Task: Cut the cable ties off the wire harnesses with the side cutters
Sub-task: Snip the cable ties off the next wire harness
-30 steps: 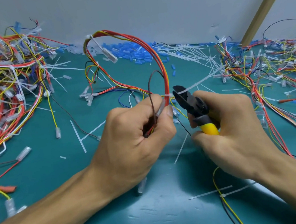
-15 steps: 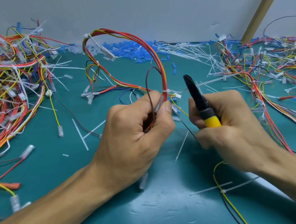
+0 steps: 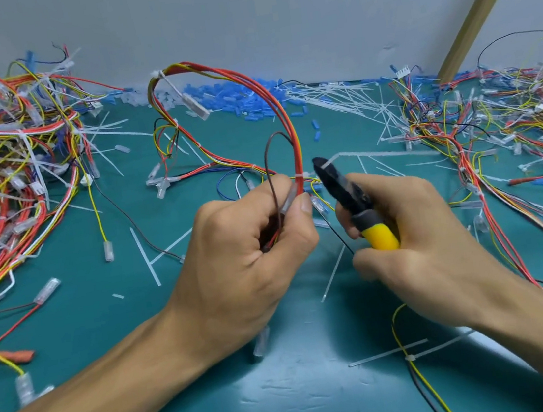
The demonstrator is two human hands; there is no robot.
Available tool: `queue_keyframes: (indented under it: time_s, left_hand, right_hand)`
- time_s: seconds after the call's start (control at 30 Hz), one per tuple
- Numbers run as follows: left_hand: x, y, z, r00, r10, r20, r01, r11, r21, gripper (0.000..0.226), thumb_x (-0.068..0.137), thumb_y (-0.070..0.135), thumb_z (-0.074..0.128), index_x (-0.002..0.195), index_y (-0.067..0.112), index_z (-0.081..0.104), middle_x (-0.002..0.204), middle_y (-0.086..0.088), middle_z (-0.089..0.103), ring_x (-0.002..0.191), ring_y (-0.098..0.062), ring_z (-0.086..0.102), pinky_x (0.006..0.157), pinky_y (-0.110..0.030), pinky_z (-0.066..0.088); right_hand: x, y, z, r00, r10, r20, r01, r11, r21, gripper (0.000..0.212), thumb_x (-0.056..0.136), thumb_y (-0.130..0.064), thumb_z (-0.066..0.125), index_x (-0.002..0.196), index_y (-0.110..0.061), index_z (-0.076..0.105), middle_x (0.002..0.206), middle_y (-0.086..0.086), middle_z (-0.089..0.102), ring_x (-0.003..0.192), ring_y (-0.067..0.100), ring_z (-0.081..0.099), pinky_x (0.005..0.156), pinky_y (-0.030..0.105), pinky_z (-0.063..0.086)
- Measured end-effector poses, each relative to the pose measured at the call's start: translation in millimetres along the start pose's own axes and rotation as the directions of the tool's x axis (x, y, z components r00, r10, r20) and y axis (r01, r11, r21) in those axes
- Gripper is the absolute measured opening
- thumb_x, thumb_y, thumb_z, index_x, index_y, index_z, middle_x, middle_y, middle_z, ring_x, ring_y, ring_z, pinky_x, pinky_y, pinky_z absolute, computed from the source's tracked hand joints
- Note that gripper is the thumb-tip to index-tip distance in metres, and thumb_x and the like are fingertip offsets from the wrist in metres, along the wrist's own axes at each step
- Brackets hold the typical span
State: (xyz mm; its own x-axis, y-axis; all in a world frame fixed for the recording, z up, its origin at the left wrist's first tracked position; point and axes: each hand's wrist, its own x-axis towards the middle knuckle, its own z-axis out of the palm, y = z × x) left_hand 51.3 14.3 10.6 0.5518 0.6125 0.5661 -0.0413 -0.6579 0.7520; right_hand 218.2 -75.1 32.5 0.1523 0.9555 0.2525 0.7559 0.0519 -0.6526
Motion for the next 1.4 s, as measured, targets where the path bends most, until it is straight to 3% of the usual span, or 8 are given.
queue_keyframes:
  time_s: [0.3, 0.47, 0.73, 0.97, 1.07, 1.2, 1.3, 1.4]
  left_hand:
    - [-1.4, 0.5, 0.6, 0.999, -0.017, 0.034, 0.017, 1.000, -0.012, 0.040, 0.100, 0.027, 0.049, 0.067, 0.010, 0.039, 0.045, -0.008, 0.033, 0.038, -0.024, 0.035, 0.041, -0.040, 0.029]
    - [-1.2, -0.2, 2.2, 0.999, -0.016, 0.032, 0.016, 1.000, 0.013, 0.040, 0.102, 0.017, 0.054, 0.066, 0.016, 0.036, 0.048, -0.009, 0.034, 0.038, -0.021, 0.034, 0.042, -0.039, 0.030]
    - [-2.5, -0.7, 2.9, 0.998, -0.040, 0.045, 0.040, 0.999, 0.004, 0.042, 0.101, 0.029, 0.048, 0.066, 0.008, 0.038, 0.049, -0.012, 0.035, 0.040, -0.022, 0.032, 0.044, -0.041, 0.030]
    - [-3.6, -1.6, 2.9, 0.995, -0.064, 0.081, 0.065, 0.998, -0.001, 0.041, 0.101, 0.032, 0.047, 0.067, 0.010, 0.039, 0.048, -0.009, 0.036, 0.041, -0.024, 0.034, 0.043, -0.041, 0.031]
    - [-3.7, -2.1, 2.5, 0.991, -0.080, 0.104, 0.084, 0.996, -0.038, 0.040, 0.100, 0.033, 0.047, 0.068, 0.011, 0.038, 0.050, -0.008, 0.035, 0.041, -0.026, 0.034, 0.042, -0.039, 0.030]
    - [-4.1, -5.4, 1.3, 0.978, -0.145, 0.151, 0.160, 0.982, -0.098, 0.043, 0.097, 0.039, 0.048, 0.069, 0.009, 0.036, 0.049, -0.008, 0.031, 0.040, -0.029, 0.032, 0.040, -0.040, 0.029]
    - [-5.4, -7.8, 2.4, 0.950, -0.232, 0.209, 0.276, 0.936, -0.217, 0.047, 0.093, 0.044, 0.050, 0.069, 0.007, 0.034, 0.050, 0.001, 0.026, 0.040, -0.020, 0.024, 0.038, -0.042, 0.036]
    - [-5.6, -6.1, 4.1, 0.915, -0.288, 0.282, 0.376, 0.861, -0.341, 0.043, 0.089, 0.042, 0.053, 0.061, 0.014, 0.036, 0.046, 0.006, 0.029, 0.033, -0.017, 0.025, 0.035, -0.033, 0.035]
  right_hand:
    - [-0.1, 2.0, 4.7, 0.999, -0.038, -0.032, 0.037, 0.998, -0.048, 0.021, 0.060, -0.006, 0.056, 0.072, -0.009, 0.039, 0.068, 0.014, 0.033, 0.067, 0.028, 0.026, 0.054, 0.042, 0.021]
    - [-0.3, 3.2, 6.0, 1.000, -0.022, -0.017, 0.022, 1.000, 0.020, 0.022, 0.060, -0.002, 0.050, 0.068, -0.013, 0.034, 0.069, 0.013, 0.028, 0.064, 0.016, 0.020, 0.054, 0.042, 0.018]
    - [6.2, 10.3, 1.8, 0.987, -0.134, -0.089, 0.104, 0.954, -0.280, 0.028, 0.066, -0.012, 0.046, 0.069, -0.032, 0.026, 0.059, -0.007, 0.033, 0.061, 0.020, 0.022, 0.050, 0.031, 0.018]
    - [5.8, 11.8, -2.2, 0.981, -0.170, -0.089, 0.125, 0.919, -0.373, 0.020, 0.061, -0.015, 0.040, 0.074, -0.027, 0.031, 0.057, -0.005, 0.028, 0.063, 0.033, 0.028, 0.050, 0.045, 0.033]
    - [5.2, 9.3, -0.2, 0.980, -0.179, -0.082, 0.137, 0.918, -0.371, 0.010, 0.067, -0.025, 0.035, 0.077, -0.025, 0.031, 0.059, -0.006, 0.029, 0.064, 0.033, 0.028, 0.051, 0.047, 0.037]
    - [5.8, 10.4, -0.6, 0.977, -0.199, -0.070, 0.160, 0.913, -0.374, 0.015, 0.068, -0.024, 0.043, 0.079, -0.029, 0.032, 0.061, -0.011, 0.029, 0.060, 0.022, 0.031, 0.051, 0.044, 0.037]
    - [4.8, 11.4, -4.4, 0.971, -0.235, -0.048, 0.197, 0.896, -0.397, 0.010, 0.070, -0.031, 0.035, 0.076, -0.034, 0.027, 0.056, -0.007, 0.024, 0.059, 0.027, 0.026, 0.049, 0.040, 0.027]
    - [4.1, 11.7, -7.6, 0.975, -0.214, -0.052, 0.171, 0.886, -0.430, 0.011, 0.069, -0.022, 0.041, 0.076, -0.026, 0.034, 0.056, -0.003, 0.025, 0.061, 0.035, 0.028, 0.049, 0.041, 0.028]
